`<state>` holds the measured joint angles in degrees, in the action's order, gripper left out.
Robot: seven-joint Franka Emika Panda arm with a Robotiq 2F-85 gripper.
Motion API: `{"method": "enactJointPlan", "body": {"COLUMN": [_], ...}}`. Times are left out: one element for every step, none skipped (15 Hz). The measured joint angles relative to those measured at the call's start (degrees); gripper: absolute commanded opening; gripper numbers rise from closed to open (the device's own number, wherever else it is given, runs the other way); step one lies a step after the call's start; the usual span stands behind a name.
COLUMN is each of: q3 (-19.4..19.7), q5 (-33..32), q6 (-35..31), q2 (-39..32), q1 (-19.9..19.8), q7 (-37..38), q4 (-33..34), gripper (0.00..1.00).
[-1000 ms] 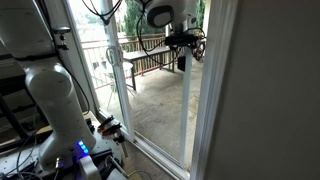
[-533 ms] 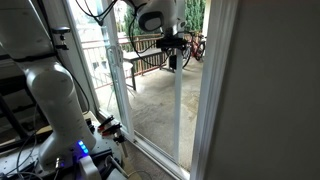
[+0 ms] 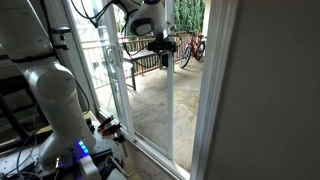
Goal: Slide the door to the left.
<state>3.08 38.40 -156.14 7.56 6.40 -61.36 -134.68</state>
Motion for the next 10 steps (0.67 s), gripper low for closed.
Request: {"method": "enactJointPlan", "body": {"q3": [-0.24,-0.47,-0.65,-0.8,-0.94,-1.04,-1.19,-1.32,-1.52,-1.71], "q5": [0.67,1.32,2.04,2.54,2.97,3.35,3.9,4.33,4.72,4.99], "q6": [-0.18,-0.29,-0.38,-0.39,-0.41,-0.45,-0.56,-0.83,-1.2,-1.54], "q2": [0.0,0.01,0.03,0.03,0.03,0.03,0.03,0.03,0.03,0.03], "q1": [0.56,1.03,1.49,1.9,2.33,2.78,3.22,3.7,4.16,4.6], "q7": [0.0,0.0,0.0,0.0,0.0,0.0,0.0,0.0,0.0,0.0], "q4": [-0.1,-0.18,-0.23,-0.27,-0.31,-0.36,-0.43,-0.51,-0.61,-0.7], "gripper": [1.0,1.0,1.0,1.0,1.0,1.0,1.0,1.0,1.0,1.0]}}
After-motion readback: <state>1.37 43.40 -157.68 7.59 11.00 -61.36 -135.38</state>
